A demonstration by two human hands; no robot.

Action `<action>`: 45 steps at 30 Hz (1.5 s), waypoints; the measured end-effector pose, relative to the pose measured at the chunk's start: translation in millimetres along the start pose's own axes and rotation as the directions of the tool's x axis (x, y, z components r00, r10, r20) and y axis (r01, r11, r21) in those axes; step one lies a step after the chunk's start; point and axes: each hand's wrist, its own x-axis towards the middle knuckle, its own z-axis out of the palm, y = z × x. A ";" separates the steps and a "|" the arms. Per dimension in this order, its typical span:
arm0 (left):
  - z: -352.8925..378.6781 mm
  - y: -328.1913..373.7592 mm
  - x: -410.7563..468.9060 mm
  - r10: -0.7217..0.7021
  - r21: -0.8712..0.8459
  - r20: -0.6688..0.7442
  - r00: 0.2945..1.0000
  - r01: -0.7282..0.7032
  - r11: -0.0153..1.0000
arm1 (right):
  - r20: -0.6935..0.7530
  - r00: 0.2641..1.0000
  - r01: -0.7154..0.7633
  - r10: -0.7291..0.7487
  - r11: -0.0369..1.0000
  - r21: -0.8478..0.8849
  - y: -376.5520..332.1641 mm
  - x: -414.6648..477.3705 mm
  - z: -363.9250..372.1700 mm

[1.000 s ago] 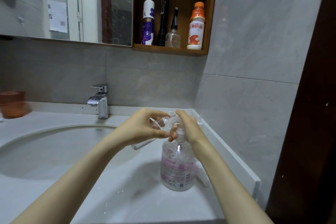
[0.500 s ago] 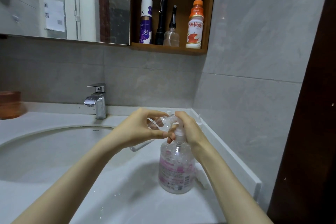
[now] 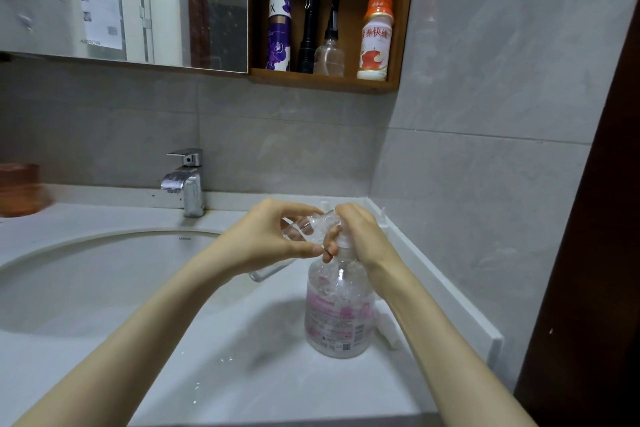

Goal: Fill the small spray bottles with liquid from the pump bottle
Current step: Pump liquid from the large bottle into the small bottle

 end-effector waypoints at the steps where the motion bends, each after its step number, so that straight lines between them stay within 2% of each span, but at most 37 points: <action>1: 0.4 0.8 0.3 -0.005 0.003 0.004 1.000 0.005 1.000 | 0.000 1.000 -0.005 0.005 1.000 -0.011 0.0 -0.3 -0.5; 10: -1.8 6.3 -10.3 0.005 -0.017 -0.018 1.000 -0.005 1.000 | 0.042 0.996 -0.079 0.081 0.996 -0.042 -2.2 -3.1 2.4; 17: 0.1 7.7 -11.0 0.016 -0.028 -0.055 0.998 -0.017 0.999 | 0.025 0.998 -0.050 0.051 0.999 -0.006 -10.0 -6.8 1.0; 22: 3.3 3.0 -10.9 -0.008 -0.100 -0.076 0.997 0.000 0.995 | 0.044 0.999 -0.016 0.017 1.000 -0.024 -8.8 -2.3 0.6; 26: 2.7 2.3 -10.3 0.000 -0.079 -0.058 0.998 -0.005 0.997 | 0.056 0.998 -0.016 0.020 0.997 -0.072 -9.7 -1.9 -2.4; 33: 3.6 -1.6 -8.2 -0.031 -0.069 -0.065 0.997 0.027 0.997 | -0.009 0.999 -0.038 0.037 0.997 -0.072 -7.7 1.8 -2.6; 41: 4.4 3.3 -10.7 -0.013 -0.109 -0.087 0.996 0.003 0.994 | -0.095 0.995 -0.028 0.034 0.998 0.061 -17.2 5.5 -2.1; 45: 4.7 1.2 -13.4 -0.023 -0.088 -0.100 0.995 0.014 0.996 | -0.099 0.994 -0.031 0.036 0.998 0.046 -21.5 2.7 3.7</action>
